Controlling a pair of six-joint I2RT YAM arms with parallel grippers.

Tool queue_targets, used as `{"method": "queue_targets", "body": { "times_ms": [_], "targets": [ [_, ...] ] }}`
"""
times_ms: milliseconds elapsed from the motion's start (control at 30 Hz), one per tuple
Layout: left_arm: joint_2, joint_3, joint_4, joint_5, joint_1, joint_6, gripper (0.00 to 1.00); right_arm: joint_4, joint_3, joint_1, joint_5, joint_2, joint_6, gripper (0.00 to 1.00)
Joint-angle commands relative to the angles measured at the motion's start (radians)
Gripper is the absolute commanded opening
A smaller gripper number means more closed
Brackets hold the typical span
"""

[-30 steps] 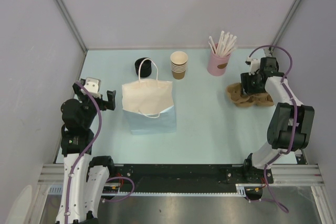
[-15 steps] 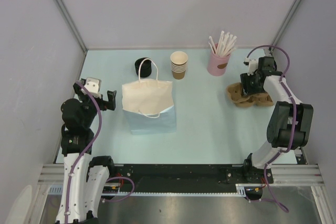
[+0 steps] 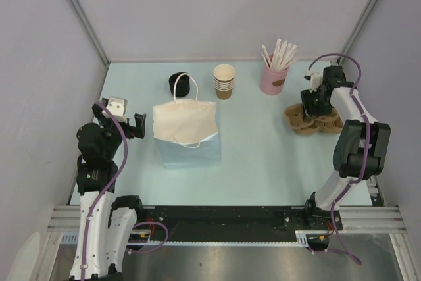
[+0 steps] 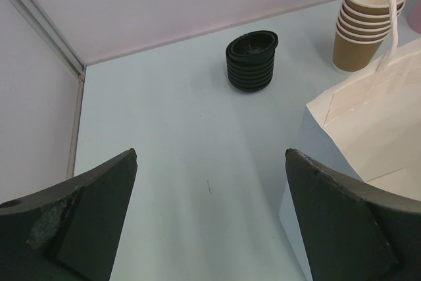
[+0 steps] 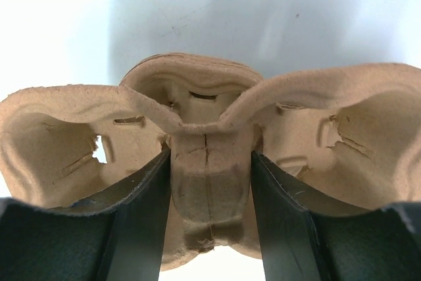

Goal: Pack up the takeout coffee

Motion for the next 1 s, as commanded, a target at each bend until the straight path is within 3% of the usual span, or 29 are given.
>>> {"method": "queue_targets", "body": {
  "times_ms": [0, 333, 533, 633, 767, 833, 967],
  "targets": [
    [-0.006, 0.000, 0.013, 0.012, 0.008, 0.013, 0.99, -0.044, 0.046, 0.009, -0.005, 0.025, -0.014, 0.55],
    [-0.006, -0.003, 0.013, 0.013, 0.011, 0.014, 1.00, -0.079, 0.079, 0.018, -0.004, 0.075, -0.017, 0.60],
    [-0.001, -0.003, 0.013, 0.013, 0.009, 0.014, 1.00, -0.101, 0.099, 0.021, -0.001, 0.101, -0.026, 0.58],
    [-0.003, -0.003, 0.013, 0.015, 0.011, 0.014, 1.00, -0.121, 0.112, 0.021, 0.004, 0.112, -0.029, 0.50],
    [-0.004, -0.003, 0.013, 0.013, 0.009, 0.014, 1.00, -0.142, 0.130, 0.018, -0.005, 0.112, -0.028, 0.19],
    [-0.006, -0.003, 0.013, 0.016, 0.011, 0.014, 1.00, -0.149, 0.132, 0.017, -0.010, 0.091, -0.025, 0.15],
    [-0.003, 0.000, 0.011, 0.019, 0.011, 0.017, 1.00, -0.159, 0.132, 0.018, -0.007, -0.012, -0.022, 0.15]
  ]
}}
